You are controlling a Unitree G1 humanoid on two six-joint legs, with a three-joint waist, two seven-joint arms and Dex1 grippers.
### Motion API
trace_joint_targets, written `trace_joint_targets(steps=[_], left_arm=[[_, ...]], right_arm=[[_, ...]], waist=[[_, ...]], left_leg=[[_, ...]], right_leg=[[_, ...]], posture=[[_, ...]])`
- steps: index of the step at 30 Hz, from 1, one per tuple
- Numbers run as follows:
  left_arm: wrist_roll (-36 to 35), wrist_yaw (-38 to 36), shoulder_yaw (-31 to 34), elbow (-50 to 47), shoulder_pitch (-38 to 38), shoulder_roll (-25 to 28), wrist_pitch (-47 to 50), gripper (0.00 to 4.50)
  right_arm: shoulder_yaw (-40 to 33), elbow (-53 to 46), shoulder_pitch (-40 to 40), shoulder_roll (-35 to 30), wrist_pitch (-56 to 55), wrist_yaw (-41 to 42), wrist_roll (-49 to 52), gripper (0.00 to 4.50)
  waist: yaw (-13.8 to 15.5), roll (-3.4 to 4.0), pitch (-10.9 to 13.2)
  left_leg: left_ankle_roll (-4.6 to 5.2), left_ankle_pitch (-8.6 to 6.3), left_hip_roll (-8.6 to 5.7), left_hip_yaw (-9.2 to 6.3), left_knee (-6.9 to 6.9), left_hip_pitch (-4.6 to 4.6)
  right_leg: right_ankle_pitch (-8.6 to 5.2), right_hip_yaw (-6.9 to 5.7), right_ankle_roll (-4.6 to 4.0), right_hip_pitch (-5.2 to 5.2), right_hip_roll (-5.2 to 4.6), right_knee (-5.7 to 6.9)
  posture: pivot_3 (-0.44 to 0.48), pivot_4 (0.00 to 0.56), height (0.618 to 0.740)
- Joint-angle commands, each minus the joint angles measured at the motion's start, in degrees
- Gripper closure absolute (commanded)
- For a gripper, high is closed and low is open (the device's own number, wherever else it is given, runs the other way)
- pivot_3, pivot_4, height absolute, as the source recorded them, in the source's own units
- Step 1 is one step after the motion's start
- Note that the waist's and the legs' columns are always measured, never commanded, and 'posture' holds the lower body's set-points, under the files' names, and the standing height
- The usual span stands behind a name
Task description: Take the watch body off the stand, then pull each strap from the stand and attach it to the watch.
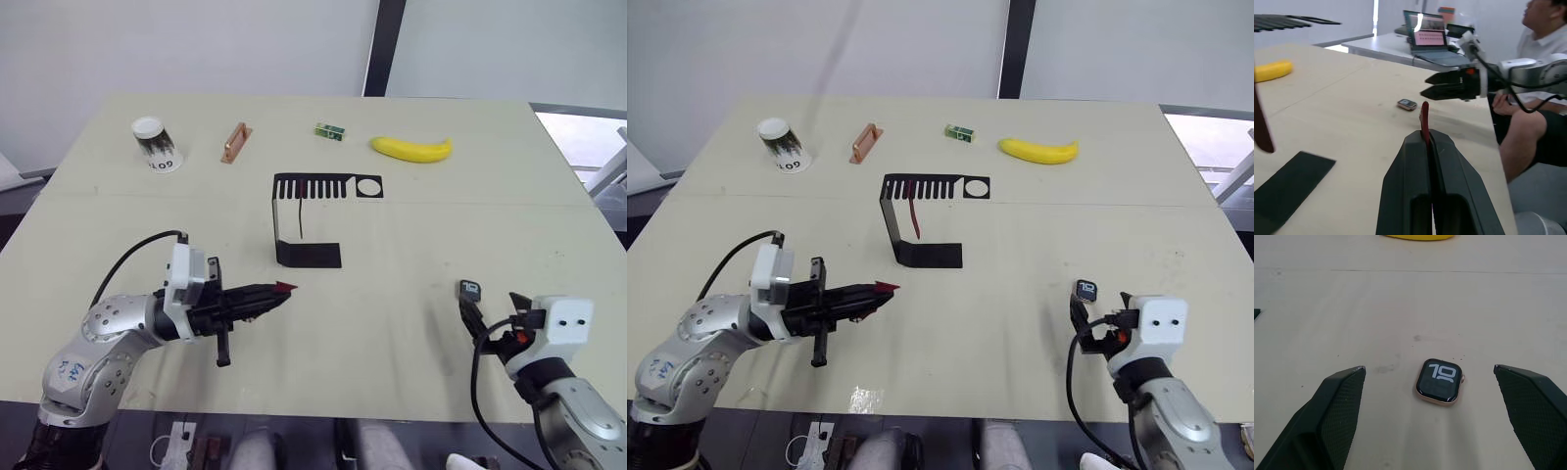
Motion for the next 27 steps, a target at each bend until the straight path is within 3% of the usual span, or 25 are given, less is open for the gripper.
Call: trace_joint_targets(steps=[1,4,14,27], left_arm=[[-1.07,-0.45,-1.62,-2.07,-1.97,-0.09,0.44,4.5],[-0.84,-0.89,-2.6,-2.73,-2.69,0.37,0.64,4.5],[-1.52,0.79,-3.13,-5.03,-2.97,0.19,2.38,4.5],[-1.48,1.93,-3.06,-5.65,-2.67,-0.17,2.88,4.5]], right_arm=[[4.27,0.7,-2.05,2.44,1.9,-5.67,-4.91,0.06],[4.31,1.96,-3.87,5.59,3.62,-9.74,-6.98,0.06],[8.26,7.79,-10.43,8.92,3.82,-10.96,-11.6,0.06],[6.33,10.14,-14.55,12.26,8.66,-14.2,-13.77,0.06]], waist=[[-0.03,0.0,0.0],[-0.02,0.0,0.0],[-0.22,0.0,0.0],[-0.25,-0.01,-0.01]], left_leg=[[-0.01,0.01,0.0,0.0,0.0,-0.01],[-0.01,0.02,0.0,0.01,0.01,-0.01],[-0.01,0.05,0.02,0.02,0.02,-0.03],[0.0,0.05,0.02,0.01,0.03,-0.05]], right_leg=[[0.0,0.0,0.0,0.0,0.02,-0.01],[0.0,0.01,0.0,0.0,0.03,-0.01],[0.0,0.04,0.01,-0.04,0.07,0.02],[0.0,0.05,0.01,-0.05,0.07,0.01]], posture=[[0.0,0.15,0.739],[0.0,0.15,0.739],[0.0,0.15,0.739],[0.0,0.15,0.739]])
